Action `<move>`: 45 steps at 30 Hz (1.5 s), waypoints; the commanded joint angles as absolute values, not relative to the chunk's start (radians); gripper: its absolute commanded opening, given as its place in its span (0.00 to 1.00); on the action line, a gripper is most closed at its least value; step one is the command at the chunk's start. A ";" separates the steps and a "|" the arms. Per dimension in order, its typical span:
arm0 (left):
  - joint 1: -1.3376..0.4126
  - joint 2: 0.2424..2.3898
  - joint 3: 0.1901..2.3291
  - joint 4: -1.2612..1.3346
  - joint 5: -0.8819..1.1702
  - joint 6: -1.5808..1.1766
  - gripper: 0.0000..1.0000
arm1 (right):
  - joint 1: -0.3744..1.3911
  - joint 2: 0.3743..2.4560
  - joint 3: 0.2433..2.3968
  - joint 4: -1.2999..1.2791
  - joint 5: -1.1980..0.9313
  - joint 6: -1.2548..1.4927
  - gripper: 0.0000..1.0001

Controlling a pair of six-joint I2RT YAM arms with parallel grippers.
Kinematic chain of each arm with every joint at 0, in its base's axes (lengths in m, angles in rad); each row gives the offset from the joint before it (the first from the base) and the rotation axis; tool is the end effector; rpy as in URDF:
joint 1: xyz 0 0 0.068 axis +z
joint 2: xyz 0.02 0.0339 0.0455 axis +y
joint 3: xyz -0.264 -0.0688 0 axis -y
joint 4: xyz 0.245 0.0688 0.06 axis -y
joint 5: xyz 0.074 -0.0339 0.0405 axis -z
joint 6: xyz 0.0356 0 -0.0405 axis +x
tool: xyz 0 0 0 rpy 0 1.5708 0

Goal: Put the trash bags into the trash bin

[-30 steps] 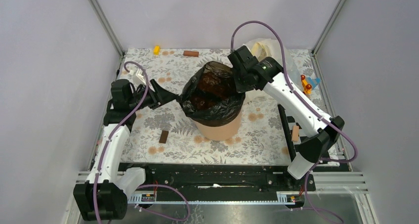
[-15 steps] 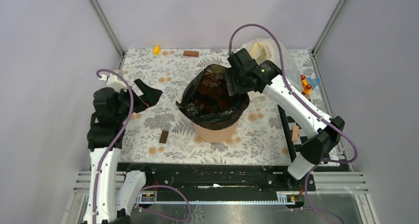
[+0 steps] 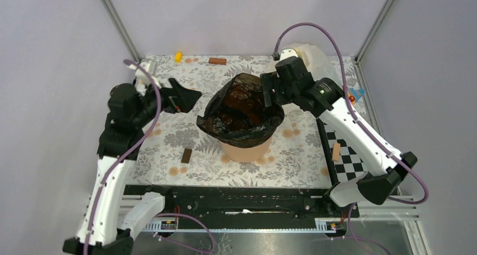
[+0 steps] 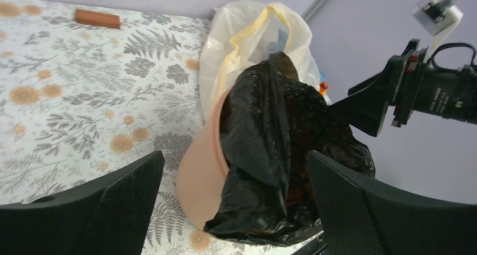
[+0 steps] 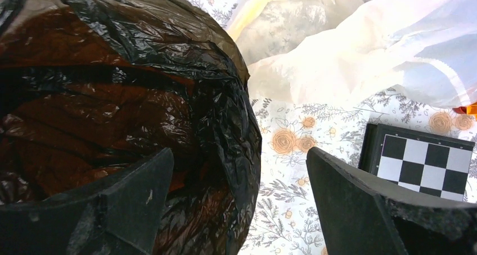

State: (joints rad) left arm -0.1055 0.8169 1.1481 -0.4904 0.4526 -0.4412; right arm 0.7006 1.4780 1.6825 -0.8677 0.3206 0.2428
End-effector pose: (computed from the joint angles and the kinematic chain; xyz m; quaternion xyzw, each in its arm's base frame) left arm 0.1536 -0.0319 0.4256 0.0196 0.7556 -0.3351 0.5625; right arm 0.2428 0.1901 0.4185 -0.1332 0.8800 0.0689 0.4507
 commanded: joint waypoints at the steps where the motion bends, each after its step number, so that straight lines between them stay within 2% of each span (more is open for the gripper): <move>1: -0.331 0.931 1.293 -0.502 0.223 -0.323 0.99 | 0.704 1.387 1.640 -0.758 0.297 0.225 0.96; 8: -0.726 1.126 1.518 -0.681 -0.235 -0.101 0.99 | 0.704 1.371 1.633 -0.752 0.292 0.207 0.95; 11: -0.811 1.182 1.556 -0.730 -0.324 -0.026 0.92 | 0.705 1.354 1.617 -0.732 0.296 0.207 0.95; 15: -0.837 1.218 1.554 -0.733 -0.420 0.018 0.80 | 0.704 1.336 1.600 -0.711 0.293 0.204 0.95; 20: -0.838 1.245 1.519 -0.734 -0.404 0.055 0.73 | 0.704 1.335 1.599 -0.710 0.304 0.196 0.95; 21: -0.836 1.249 1.513 -0.735 -0.395 0.057 0.68 | 0.704 1.337 1.598 -0.709 0.305 0.193 0.95; 24: -0.836 1.265 1.505 -0.737 -0.395 0.058 0.38 | 0.704 1.346 1.600 -0.696 0.301 0.178 0.93; 25: -0.836 1.272 1.505 -0.738 -0.388 0.063 0.33 | 0.704 1.351 1.603 -0.688 0.288 0.168 0.93; 29: -0.836 1.308 1.513 -0.747 -0.377 0.063 0.32 | 0.704 1.389 1.635 -0.647 0.227 0.109 0.91; 31: -0.831 1.318 1.515 -0.747 -0.363 0.060 0.31 | 0.704 1.413 1.653 -0.624 0.202 0.079 0.85; 34: -0.814 1.334 1.527 -0.745 -0.372 0.055 0.11 | 0.697 1.457 1.678 -0.595 0.146 0.028 0.77; 37: -0.809 1.344 1.538 -0.745 -0.373 0.058 0.10 | 0.690 1.521 1.712 -0.587 0.085 -0.048 0.73; 39: -0.806 1.344 1.540 -0.739 -0.369 0.062 0.06 | 0.682 1.552 1.730 -0.578 0.038 -0.087 0.68; 40: -0.802 1.342 1.542 -0.738 -0.368 0.064 0.01 | 0.677 1.565 1.737 -0.568 0.016 -0.110 0.66; 45: -0.748 1.343 1.566 -0.727 -0.318 0.070 0.00 | 0.668 1.611 1.766 -0.500 -0.024 -0.191 0.69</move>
